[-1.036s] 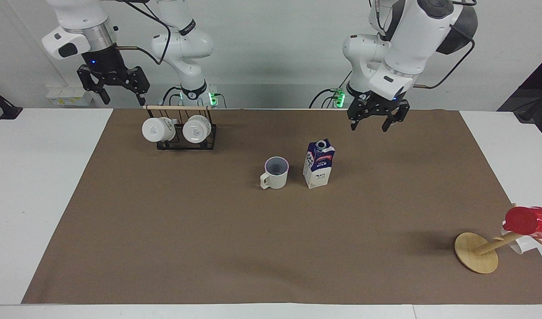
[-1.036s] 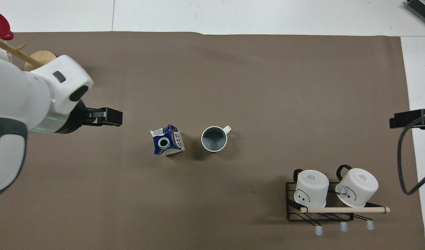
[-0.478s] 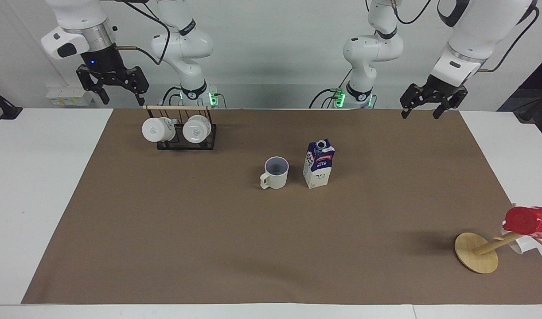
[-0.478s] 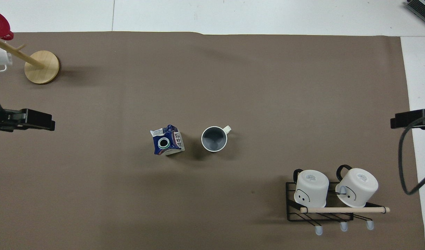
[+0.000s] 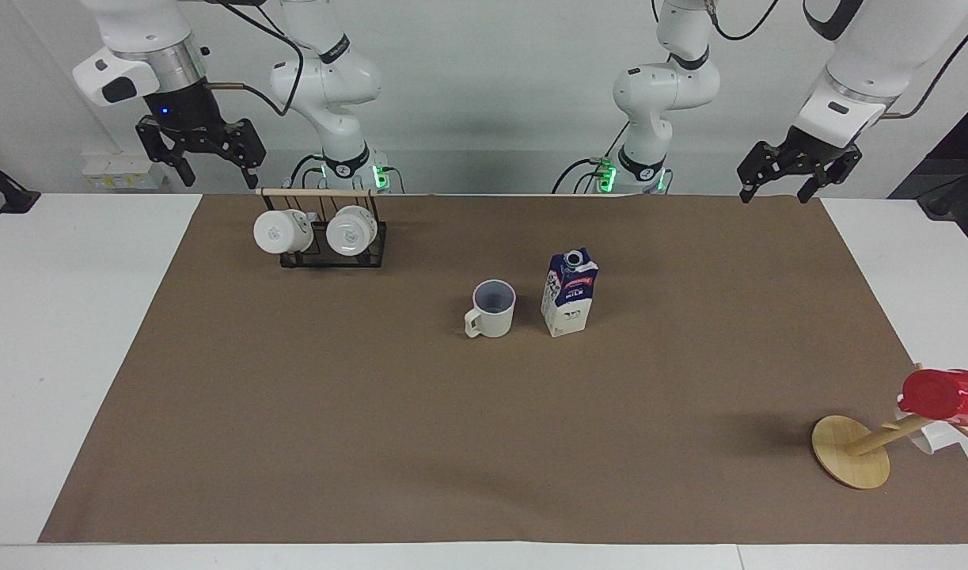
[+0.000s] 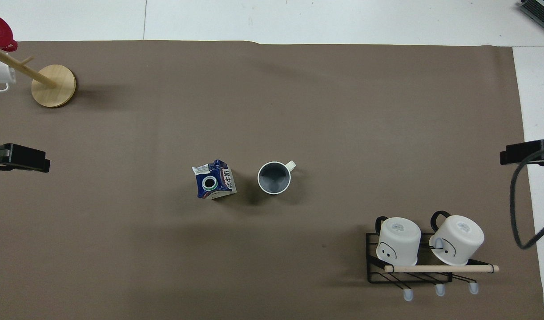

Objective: Place cup and milk on table

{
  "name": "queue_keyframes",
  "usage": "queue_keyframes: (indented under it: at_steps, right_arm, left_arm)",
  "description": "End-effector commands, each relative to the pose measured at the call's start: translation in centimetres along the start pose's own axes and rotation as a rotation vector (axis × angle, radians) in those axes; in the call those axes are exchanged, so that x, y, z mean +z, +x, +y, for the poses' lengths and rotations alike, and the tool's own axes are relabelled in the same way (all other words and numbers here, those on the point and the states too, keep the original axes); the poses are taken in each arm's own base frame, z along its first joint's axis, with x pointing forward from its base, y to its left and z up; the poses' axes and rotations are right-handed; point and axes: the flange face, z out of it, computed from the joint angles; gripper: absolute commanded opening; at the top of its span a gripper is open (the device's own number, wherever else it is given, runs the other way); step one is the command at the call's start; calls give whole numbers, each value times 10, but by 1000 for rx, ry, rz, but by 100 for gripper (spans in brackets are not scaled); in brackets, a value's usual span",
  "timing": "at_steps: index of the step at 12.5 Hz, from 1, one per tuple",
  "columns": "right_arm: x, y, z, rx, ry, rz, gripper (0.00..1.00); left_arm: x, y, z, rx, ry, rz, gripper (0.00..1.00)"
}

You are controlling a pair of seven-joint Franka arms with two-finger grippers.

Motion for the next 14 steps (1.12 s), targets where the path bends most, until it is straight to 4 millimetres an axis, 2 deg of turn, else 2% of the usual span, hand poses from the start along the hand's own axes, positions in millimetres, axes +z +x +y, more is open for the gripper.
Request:
queue_keyframes:
  at_steps: [1,6,8,10,14]
  right_arm:
    - [0,-6,6,-14,-14,-6,100]
    - [1,-7,6,-9,-15,-11,100]
    - [1,-7,6,-9,-14,-9,100]
    - [1,-7,6,-9,-14,-9,100]
    - [1,-7,7,-11,-15,-13,100]
  left_arm:
    - [-8,-3,-6,28,17,-7,100]
    - [-10,-5,-5,43,16,-11,100]
    - [-10,-5,-13,69,15,-11,100]
    - [-10,-7,-33,83,10,-10,100]
    - [-11,-6,-32,82,9,-5,100]
